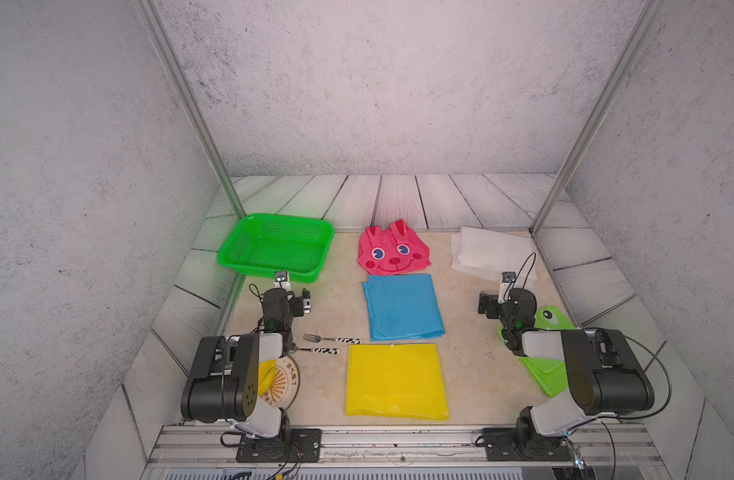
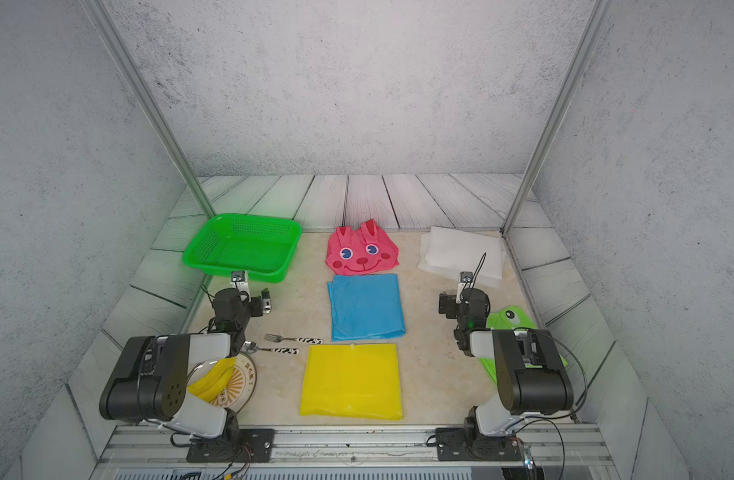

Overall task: Put the folded raincoat in the basket
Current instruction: Pick up the raincoat from the center of the board.

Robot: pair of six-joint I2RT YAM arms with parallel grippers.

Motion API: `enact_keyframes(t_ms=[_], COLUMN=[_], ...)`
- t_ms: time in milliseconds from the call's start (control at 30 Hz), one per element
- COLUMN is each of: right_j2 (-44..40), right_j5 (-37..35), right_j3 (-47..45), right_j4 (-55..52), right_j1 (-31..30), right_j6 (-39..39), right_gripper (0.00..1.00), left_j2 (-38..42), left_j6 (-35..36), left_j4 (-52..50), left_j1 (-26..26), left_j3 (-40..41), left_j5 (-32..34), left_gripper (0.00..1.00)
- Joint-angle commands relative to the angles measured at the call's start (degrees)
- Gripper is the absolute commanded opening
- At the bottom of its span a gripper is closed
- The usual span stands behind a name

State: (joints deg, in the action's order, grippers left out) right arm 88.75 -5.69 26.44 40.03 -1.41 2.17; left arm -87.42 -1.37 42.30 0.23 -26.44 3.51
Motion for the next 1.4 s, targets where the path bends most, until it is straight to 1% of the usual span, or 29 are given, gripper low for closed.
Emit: enact_keyframes(t_ms=[0,200,300,333,1133,1233,1300,1367], right_j2=[-1.12,-1.11,-1.12,-1.12,-1.3,-3.69,-7.87,-14.27], right_j5=[-0.54,-0.55,-0.55,-0.55,-0.94,-3.55,-5.75,-7.22], right_j3=[0.37,0.28,0.28,0.37,-0.1,-3.04,-5.24,-4.26], right_j4=[0.05,0.2,0.14,0.13,0.82,4.06,4.94,-2.04], right_j1=[0.08,0.09,0.08,0.09,0.09,-0.01,0.09,0.11], right_j6=[0.39,0.39,0.38,0.46,0.63,1.85,2.59,3.56], right_gripper=[1.0,1.0,1.0,1.0,1.0,1.0,1.0,1.0], left_j2=[-0.25,-0.9,-0.15,-0.48,-0.29,-0.03,1.0,4.06], left_j6=[-0.22,-0.22,-0.22,-0.22,-0.19,-0.13,0.41,1.5], left_j4=[0.33,2.4,-0.2,0.95,0.28,1.14,-0.53,-6.74], left_j1=[-0.22,-0.2,-0.22,-0.23,-0.23,-0.23,-0.23,-0.23], left_j3=[-0.55,-0.03,-0.76,-0.42,-0.55,-0.03,-0.61,-2.55], left_j5=[0.45,0.42,0.36,0.44,0.53,0.41,-1.18,-3.86], left_gripper=[1.0,1.0,1.0,1.0,1.0,1.0,1.0,0.99])
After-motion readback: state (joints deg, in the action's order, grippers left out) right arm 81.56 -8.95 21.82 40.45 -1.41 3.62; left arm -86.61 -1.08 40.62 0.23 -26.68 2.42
